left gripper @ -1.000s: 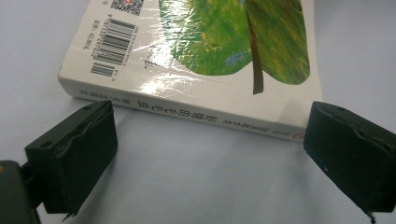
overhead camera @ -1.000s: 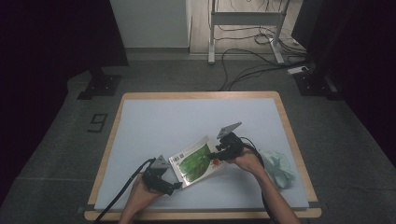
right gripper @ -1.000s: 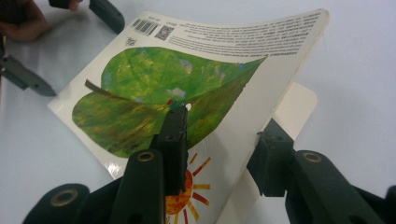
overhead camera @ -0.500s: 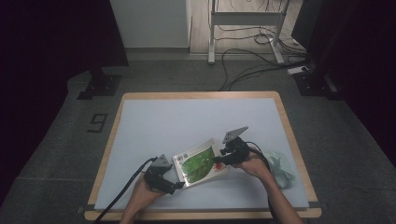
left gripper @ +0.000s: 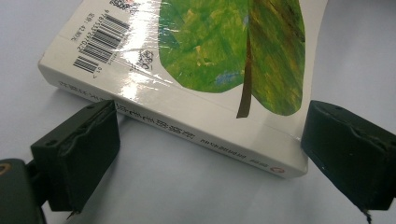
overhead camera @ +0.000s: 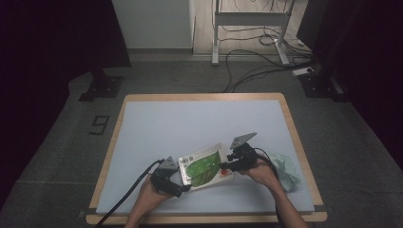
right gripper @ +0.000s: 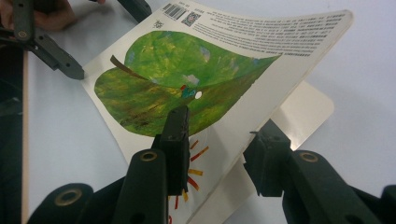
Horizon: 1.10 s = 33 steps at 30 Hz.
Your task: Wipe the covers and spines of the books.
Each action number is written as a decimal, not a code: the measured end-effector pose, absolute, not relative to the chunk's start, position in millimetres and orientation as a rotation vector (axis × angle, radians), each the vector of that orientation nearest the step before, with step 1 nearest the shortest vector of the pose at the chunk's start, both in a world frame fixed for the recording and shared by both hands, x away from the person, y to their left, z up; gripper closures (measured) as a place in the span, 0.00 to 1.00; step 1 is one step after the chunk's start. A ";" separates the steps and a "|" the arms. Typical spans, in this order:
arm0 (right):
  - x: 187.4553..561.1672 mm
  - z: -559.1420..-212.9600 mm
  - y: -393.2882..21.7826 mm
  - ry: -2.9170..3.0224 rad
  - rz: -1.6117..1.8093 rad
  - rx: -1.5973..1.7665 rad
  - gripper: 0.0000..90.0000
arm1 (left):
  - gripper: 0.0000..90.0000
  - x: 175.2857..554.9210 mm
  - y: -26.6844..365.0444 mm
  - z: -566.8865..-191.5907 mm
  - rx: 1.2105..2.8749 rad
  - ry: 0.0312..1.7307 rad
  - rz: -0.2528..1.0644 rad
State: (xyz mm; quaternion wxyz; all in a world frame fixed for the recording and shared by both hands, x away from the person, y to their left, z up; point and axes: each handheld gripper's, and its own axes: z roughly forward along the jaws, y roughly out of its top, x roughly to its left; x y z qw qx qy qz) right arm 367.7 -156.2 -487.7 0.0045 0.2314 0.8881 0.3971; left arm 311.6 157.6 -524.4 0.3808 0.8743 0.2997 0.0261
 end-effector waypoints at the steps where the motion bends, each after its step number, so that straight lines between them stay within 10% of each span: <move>1: 366.3 -486.7 -156.5 2.777 1.245 0.710 0.69 | 0.04 311.6 157.5 -524.5 2.231 0.766 0.066; 13: 349.4 -486.6 -166.7 2.728 1.274 0.711 0.70 | 0.06 310.9 155.8 -524.4 2.229 0.741 0.050; 22: 339.5 -492.7 -174.0 2.701 1.285 0.746 0.71 | 0.34 305.7 152.6 -523.3 2.195 0.662 -0.004; 33: 332.7 -494.0 -175.6 2.621 1.293 0.818 0.62 | 0.41 304.3 153.0 -523.4 2.187 0.651 -0.027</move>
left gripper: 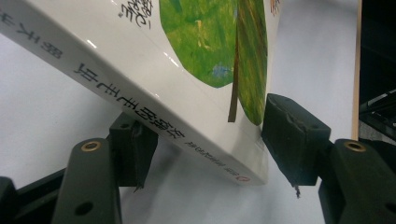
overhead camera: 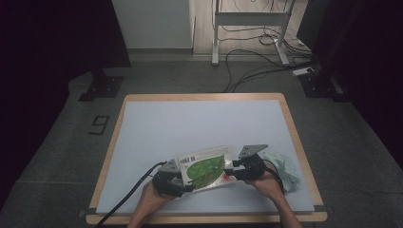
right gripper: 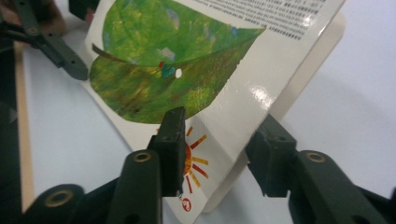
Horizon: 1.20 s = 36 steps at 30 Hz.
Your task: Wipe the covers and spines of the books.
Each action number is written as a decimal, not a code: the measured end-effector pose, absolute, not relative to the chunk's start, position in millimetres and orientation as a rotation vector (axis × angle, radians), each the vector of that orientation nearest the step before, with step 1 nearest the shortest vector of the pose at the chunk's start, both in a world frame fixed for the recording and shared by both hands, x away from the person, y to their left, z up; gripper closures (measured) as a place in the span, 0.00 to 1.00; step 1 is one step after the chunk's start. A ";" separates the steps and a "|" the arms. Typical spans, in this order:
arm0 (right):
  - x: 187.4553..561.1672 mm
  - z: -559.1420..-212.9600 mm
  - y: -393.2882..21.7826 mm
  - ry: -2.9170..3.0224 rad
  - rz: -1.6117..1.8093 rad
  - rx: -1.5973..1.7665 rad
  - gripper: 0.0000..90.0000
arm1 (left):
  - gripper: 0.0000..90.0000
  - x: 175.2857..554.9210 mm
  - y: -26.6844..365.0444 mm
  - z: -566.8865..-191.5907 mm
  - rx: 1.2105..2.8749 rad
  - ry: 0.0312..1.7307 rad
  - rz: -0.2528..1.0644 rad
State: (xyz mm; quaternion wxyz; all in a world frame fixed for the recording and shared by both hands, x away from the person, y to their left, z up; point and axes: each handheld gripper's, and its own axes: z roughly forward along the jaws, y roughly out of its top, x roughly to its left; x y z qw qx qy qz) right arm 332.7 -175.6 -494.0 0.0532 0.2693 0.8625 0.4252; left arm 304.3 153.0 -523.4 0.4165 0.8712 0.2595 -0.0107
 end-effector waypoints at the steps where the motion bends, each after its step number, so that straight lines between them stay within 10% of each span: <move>1: 332.7 -492.9 -175.7 2.609 1.297 0.841 0.58 | 0.41 304.2 153.0 -523.5 2.186 0.650 -0.025; 7: 336.2 -491.4 -175.9 2.536 1.248 0.941 0.44 | 0.45 300.1 152.2 -522.8 2.192 0.611 -0.002; 36: 349.2 -486.0 -156.6 2.463 1.319 0.848 0.56 | 0.82 302.3 164.1 -510.5 2.197 0.572 0.159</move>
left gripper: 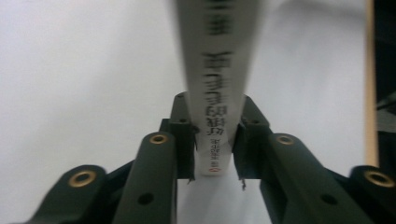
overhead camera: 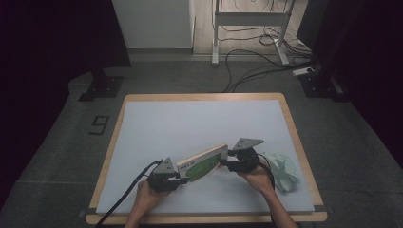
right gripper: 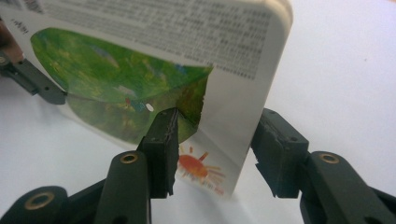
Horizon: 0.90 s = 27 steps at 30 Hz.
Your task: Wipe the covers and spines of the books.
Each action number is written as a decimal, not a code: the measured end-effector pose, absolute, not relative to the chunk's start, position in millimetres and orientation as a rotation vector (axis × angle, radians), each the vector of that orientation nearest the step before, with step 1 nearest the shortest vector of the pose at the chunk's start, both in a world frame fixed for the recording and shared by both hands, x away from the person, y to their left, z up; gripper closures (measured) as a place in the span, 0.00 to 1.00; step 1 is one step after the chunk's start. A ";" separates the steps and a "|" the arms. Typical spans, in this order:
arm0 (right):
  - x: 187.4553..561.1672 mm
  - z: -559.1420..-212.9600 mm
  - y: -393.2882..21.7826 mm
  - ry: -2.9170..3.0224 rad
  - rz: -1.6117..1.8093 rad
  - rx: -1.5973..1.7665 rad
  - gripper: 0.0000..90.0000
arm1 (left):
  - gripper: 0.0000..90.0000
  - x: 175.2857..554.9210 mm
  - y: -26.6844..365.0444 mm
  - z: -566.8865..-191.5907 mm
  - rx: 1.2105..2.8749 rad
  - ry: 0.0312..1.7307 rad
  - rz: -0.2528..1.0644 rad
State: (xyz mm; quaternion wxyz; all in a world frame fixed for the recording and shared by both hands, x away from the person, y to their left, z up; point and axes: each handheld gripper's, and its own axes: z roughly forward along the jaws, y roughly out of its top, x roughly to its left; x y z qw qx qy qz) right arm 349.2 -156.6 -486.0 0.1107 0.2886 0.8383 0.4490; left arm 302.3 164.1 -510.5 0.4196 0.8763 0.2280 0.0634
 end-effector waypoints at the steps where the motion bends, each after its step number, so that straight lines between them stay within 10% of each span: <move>1: 349.6 -485.9 -155.5 2.459 1.316 0.844 0.56 | 0.82 302.5 164.4 -510.3 2.200 0.574 0.173; 27: 362.9 -486.7 -141.4 2.418 1.254 0.865 0.43 | 0.82 302.6 175.3 -522.9 2.163 0.626 0.274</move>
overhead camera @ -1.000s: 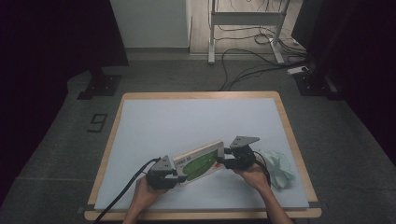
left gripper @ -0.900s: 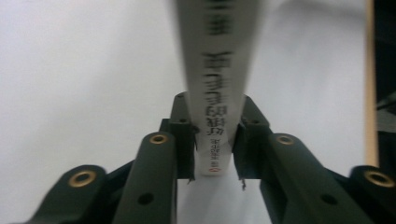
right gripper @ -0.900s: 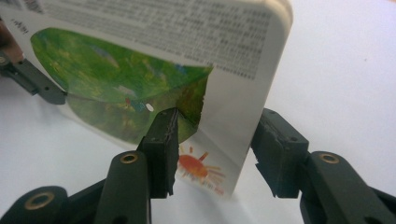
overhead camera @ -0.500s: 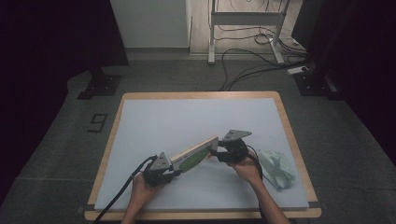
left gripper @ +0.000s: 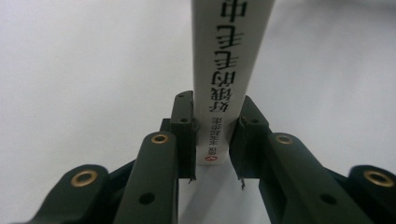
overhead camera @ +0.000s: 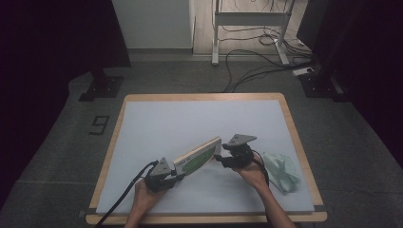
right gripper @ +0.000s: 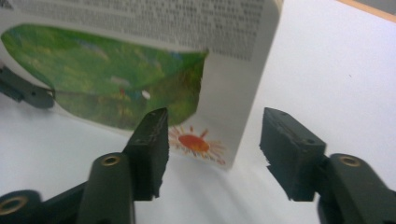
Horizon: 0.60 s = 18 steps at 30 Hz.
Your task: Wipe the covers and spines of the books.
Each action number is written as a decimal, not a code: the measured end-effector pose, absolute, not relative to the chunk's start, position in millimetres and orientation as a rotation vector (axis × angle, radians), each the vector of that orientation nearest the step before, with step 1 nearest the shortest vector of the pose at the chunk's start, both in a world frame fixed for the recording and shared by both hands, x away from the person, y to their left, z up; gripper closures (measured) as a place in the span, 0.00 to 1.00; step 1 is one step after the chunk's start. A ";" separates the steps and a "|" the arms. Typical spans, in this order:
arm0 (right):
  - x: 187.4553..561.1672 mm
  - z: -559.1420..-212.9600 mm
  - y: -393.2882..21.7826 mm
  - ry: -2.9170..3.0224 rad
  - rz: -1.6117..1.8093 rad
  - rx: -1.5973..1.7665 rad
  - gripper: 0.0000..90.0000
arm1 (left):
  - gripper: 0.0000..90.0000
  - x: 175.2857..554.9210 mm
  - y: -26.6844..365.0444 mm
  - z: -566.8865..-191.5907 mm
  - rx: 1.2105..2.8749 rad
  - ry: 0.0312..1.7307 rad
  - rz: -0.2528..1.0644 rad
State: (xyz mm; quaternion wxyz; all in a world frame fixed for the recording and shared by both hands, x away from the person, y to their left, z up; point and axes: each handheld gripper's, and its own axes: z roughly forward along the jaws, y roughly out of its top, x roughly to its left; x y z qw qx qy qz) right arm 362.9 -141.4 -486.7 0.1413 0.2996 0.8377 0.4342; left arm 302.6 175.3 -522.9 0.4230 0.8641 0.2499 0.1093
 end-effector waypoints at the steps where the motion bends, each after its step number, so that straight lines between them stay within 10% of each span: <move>1: 361.1 -486.3 -142.8 2.420 1.241 0.866 0.42 | 0.82 301.8 174.6 -522.8 2.166 0.620 0.287; 18: 323.6 -481.3 -207.0 2.368 1.031 1.020 0.29 | 0.82 309.5 180.6 -523.3 2.153 0.660 0.286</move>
